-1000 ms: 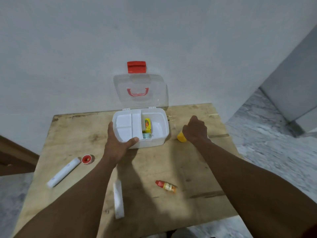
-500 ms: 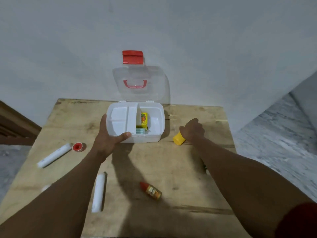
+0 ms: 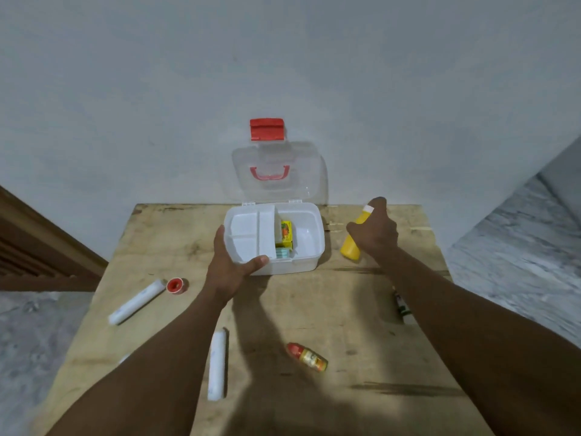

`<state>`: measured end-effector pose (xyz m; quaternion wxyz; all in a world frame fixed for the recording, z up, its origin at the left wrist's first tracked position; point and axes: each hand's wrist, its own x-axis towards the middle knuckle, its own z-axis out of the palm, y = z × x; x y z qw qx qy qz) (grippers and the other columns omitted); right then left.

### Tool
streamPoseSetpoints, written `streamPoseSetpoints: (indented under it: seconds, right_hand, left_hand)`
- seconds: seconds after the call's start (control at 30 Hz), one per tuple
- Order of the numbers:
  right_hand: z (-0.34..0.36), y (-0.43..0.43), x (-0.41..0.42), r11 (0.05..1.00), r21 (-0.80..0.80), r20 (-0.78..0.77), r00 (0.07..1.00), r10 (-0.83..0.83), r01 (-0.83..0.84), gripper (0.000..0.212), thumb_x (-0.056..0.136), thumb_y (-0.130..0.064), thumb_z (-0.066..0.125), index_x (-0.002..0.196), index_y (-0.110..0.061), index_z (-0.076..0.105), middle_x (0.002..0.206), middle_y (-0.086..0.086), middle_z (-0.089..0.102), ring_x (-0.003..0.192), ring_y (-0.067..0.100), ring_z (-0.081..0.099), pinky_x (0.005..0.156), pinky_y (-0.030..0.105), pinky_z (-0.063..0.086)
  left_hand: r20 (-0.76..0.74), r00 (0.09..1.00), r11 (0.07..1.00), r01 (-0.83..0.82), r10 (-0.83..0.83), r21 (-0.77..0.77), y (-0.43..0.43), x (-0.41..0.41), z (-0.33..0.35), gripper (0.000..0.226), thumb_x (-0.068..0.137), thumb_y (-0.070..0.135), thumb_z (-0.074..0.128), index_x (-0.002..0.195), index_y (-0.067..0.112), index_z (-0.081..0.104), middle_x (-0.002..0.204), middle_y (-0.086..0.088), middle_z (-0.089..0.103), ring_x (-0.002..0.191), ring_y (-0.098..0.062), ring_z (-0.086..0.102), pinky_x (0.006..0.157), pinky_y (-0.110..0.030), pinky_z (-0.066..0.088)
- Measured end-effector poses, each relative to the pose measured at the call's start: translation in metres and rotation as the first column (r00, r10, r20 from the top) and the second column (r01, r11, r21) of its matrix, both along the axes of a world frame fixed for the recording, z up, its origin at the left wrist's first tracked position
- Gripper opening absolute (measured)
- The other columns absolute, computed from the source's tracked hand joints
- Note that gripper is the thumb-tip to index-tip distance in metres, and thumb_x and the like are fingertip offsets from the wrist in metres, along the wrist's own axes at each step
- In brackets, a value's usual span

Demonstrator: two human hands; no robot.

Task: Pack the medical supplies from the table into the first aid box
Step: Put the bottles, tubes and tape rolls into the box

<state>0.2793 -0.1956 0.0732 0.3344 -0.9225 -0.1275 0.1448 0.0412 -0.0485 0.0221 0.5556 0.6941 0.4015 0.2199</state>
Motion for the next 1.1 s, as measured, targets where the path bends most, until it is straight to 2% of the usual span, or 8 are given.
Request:
streamPoseSetpoints:
  seconds: [0.07, 0.23, 0.37, 0.57, 0.7, 0.8, 0.9, 1.1]
  right_hand:
    - [0.016, 0.0, -0.006, 0.997, 0.079, 0.053, 0.999, 0.011, -0.015, 0.049, 0.08, -0.018, 0.066, 0.12, -0.02, 0.039, 0.103, 0.016, 0.062, 0.093, 0.038, 0.062, 0.078, 0.037, 0.047]
    - [0.045, 0.001, -0.033, 0.941, 0.262, 0.244, 0.958, 0.15, -0.214, 0.05, 0.079, -0.02, 0.072, 0.12, -0.024, 0.042, 0.093, 0.008, 0.067, 0.088, 0.03, 0.063, 0.08, 0.039, 0.053]
    - [0.047, 0.005, -0.062, 0.89, 0.351, 0.292, 0.937, 0.19, -0.29, 0.052, 0.076, -0.018, 0.077, 0.116, -0.026, 0.045, 0.097, 0.001, 0.065, 0.083, 0.026, 0.066, 0.078, 0.042, 0.057]
    - [0.023, 0.021, -0.068, 0.887, 0.27, 0.408, 0.879, 0.248, -0.376, 0.051, 0.073, -0.015, 0.079, 0.114, -0.016, 0.049, 0.093, -0.003, 0.064, 0.082, 0.03, 0.068, 0.076, 0.047, 0.057]
    - [0.004, 0.032, -0.058, 0.895, 0.186, 0.445, 0.847, 0.292, -0.406, 0.051, 0.073, -0.019, 0.08, 0.114, -0.016, 0.05, 0.098, 0.003, 0.07, 0.087, 0.029, 0.068, 0.077, 0.044, 0.057]
    - [-0.008, 0.04, -0.05, 0.89, 0.134, 0.461, 0.822, 0.334, -0.436, 0.05, 0.073, -0.022, 0.08, 0.113, -0.016, 0.052, 0.101, 0.004, 0.07, 0.091, 0.029, 0.068, 0.077, 0.042, 0.056]
    - [-0.02, 0.047, -0.04, 0.872, 0.038, 0.498, 0.766, 0.406, -0.487, 0.049, 0.072, -0.025, 0.082, 0.111, -0.014, 0.055, 0.099, 0.007, 0.07, 0.089, 0.032, 0.066, 0.075, 0.044, 0.054]
    - [-0.034, 0.057, -0.028, 0.834, -0.05, 0.498, 0.71, 0.498, -0.55, 0.043, 0.073, -0.016, 0.082, 0.108, -0.006, 0.058, 0.1, 0.012, 0.068, 0.091, 0.035, 0.061, 0.075, 0.037, 0.046]
  left_hand:
    - [-0.033, 0.999, 1.0, 0.002, -0.002, 0.014, 0.001, 0.0, 0.002, 0.107, 0.069, 0.026, 0.088, 0.15, 0.022, 0.017, 0.136, 0.006, 0.039, 0.123, -0.017, 0.042, 0.099, -0.036, 0.044]
    - [-0.096, 0.993, 0.992, 0.084, -0.075, 0.092, 0.017, -0.001, 0.003, 0.118, 0.06, 0.034, 0.092, 0.147, 0.014, 0.015, 0.145, -0.005, 0.036, 0.129, -0.021, 0.041, 0.103, -0.036, 0.042]
    - [-0.052, 0.989, 0.987, 0.139, -0.135, 0.08, 0.022, 0.0, 0.004, 0.115, 0.063, 0.028, 0.091, 0.147, 0.014, 0.014, 0.138, 0.001, 0.037, 0.123, -0.014, 0.04, 0.099, -0.031, 0.04]
    - [-0.011, 0.982, 0.979, 0.191, -0.191, 0.068, 0.027, 0.001, 0.004, 0.111, 0.067, 0.025, 0.09, 0.146, 0.016, 0.014, 0.13, 0.007, 0.035, 0.118, -0.012, 0.039, 0.093, -0.029, 0.04]
    - [0.016, 0.981, 0.979, 0.192, -0.193, 0.062, 0.03, 0.001, 0.0, 0.111, 0.058, 0.037, 0.089, 0.143, 0.022, 0.019, 0.131, 0.008, 0.038, 0.118, -0.011, 0.043, 0.093, -0.029, 0.044]
    - [0.012, 0.978, 0.977, 0.209, -0.21, 0.039, 0.034, 0.002, -0.003, 0.111, 0.058, 0.043, 0.089, 0.143, 0.026, 0.019, 0.129, 0.017, 0.04, 0.119, -0.004, 0.046, 0.093, -0.027, 0.048]
    - [0.017, 0.973, 0.973, 0.23, -0.23, 0.031, 0.033, 0.002, -0.001, 0.113, 0.056, 0.052, 0.086, 0.143, 0.029, 0.018, 0.126, 0.03, 0.038, 0.119, 0.005, 0.046, 0.088, -0.017, 0.047]
    - [0.011, 0.971, 0.971, 0.238, -0.239, 0.025, 0.036, 0.003, -0.002, 0.107, 0.061, 0.047, 0.085, 0.142, 0.031, 0.017, 0.131, 0.021, 0.04, 0.12, 0.002, 0.047, 0.086, -0.018, 0.049]
